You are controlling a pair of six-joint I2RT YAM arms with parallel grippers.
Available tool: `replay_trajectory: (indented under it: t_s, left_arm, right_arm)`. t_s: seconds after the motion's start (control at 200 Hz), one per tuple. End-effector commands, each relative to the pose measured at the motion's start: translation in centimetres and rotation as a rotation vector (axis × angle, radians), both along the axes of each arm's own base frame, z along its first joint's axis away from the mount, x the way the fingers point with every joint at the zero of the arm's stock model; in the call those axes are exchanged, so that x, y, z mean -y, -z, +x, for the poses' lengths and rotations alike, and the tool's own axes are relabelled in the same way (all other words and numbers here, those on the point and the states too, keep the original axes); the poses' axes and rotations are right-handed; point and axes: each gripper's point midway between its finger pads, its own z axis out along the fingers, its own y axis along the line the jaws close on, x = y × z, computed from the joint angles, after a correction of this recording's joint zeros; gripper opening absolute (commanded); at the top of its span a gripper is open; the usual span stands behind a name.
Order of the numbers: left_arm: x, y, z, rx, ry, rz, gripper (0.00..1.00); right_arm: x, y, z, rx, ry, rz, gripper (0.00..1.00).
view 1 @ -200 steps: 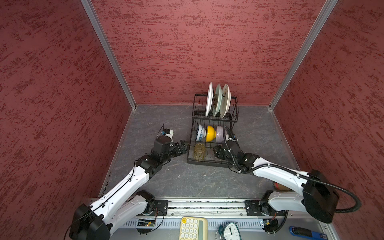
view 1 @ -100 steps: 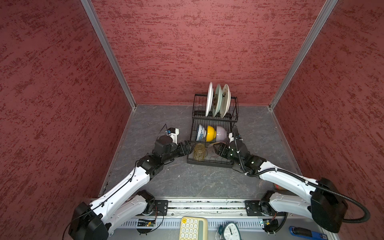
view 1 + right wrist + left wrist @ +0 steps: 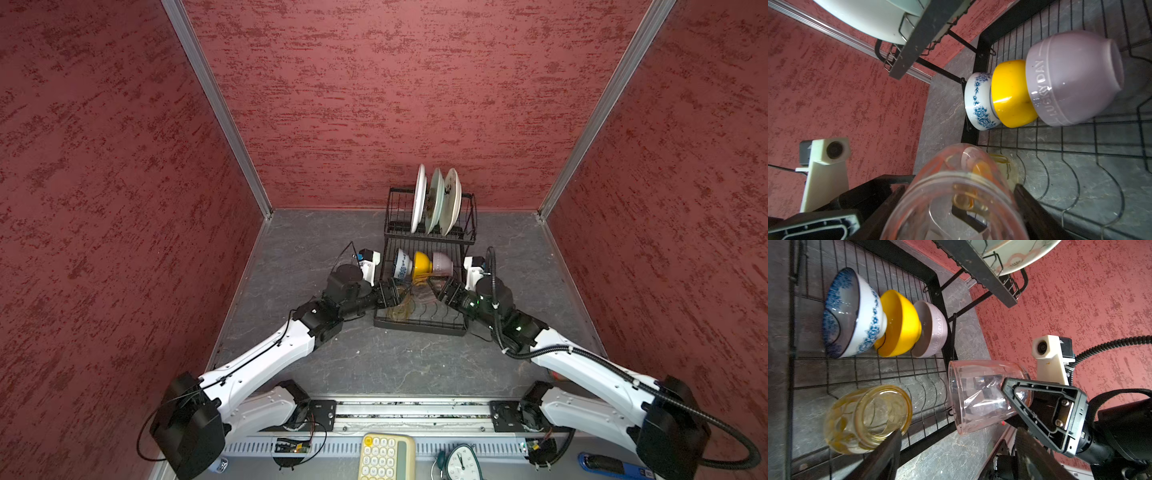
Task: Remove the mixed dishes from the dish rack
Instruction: 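Grasp the pink glass with right gripper while left gripper approaches it, then grasp the pink glass with left gripper from the right gripper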
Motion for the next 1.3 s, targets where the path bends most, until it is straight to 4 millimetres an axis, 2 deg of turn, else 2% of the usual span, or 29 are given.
replay_trajectory:
  t_s: [0.0, 0.22, 0.401, 0.661, 0.847, 0.977, 0.992, 1.027, 1.137, 1.298]
  left_arm:
    - [1.8, -2.5, 0.1, 0.052, 0.049, -0.071, 0.83]
    - [3.4, -2.4, 0.0, 0.033, 0.083, -0.137, 0.74]
    - [3.9, -2.4, 0.0, 0.048, 0.089, -0.172, 0.62]
    - [4.7, -2.7, -0.2, 0.072, 0.125, -0.224, 0.47]
    - [5.3, -3.0, -0.4, 0.076, 0.150, -0.256, 0.43]
    - [5.7, -3.2, -0.8, 0.079, 0.175, -0.267, 0.31]
    - [5.7, -3.9, -0.7, 0.102, 0.180, -0.286, 0.30]
    - [5.8, -4.1, -0.8, 0.109, 0.184, -0.293, 0.26]
    - [5.7, -4.2, -0.7, 0.113, 0.178, -0.296, 0.06]
    - [5.5, -3.6, -0.4, 0.106, 0.157, -0.271, 0.00]
  right_arm:
    - [-0.5, -2.5, -0.3, 0.047, -0.032, 0.109, 0.61]
    - [-0.5, -3.7, -0.6, 0.074, -0.061, 0.151, 0.62]
    - [-0.6, -4.0, -0.5, 0.074, -0.111, 0.243, 0.63]
    - [-1.1, -4.6, -0.5, 0.081, -0.150, 0.278, 0.63]
    - [-1.2, -4.7, -0.6, 0.081, -0.160, 0.293, 0.63]
    - [-1.3, -5.0, -0.7, 0.089, -0.179, 0.310, 0.64]
    - [-1.3, -5.1, -0.7, 0.093, -0.181, 0.313, 0.64]
    - [-1.4, -5.1, -0.8, 0.091, -0.186, 0.317, 0.64]
    - [-1.6, -4.9, -0.8, 0.079, -0.195, 0.314, 0.65]
    - [-1.8, -4.8, -0.9, 0.079, -0.212, 0.303, 0.66]
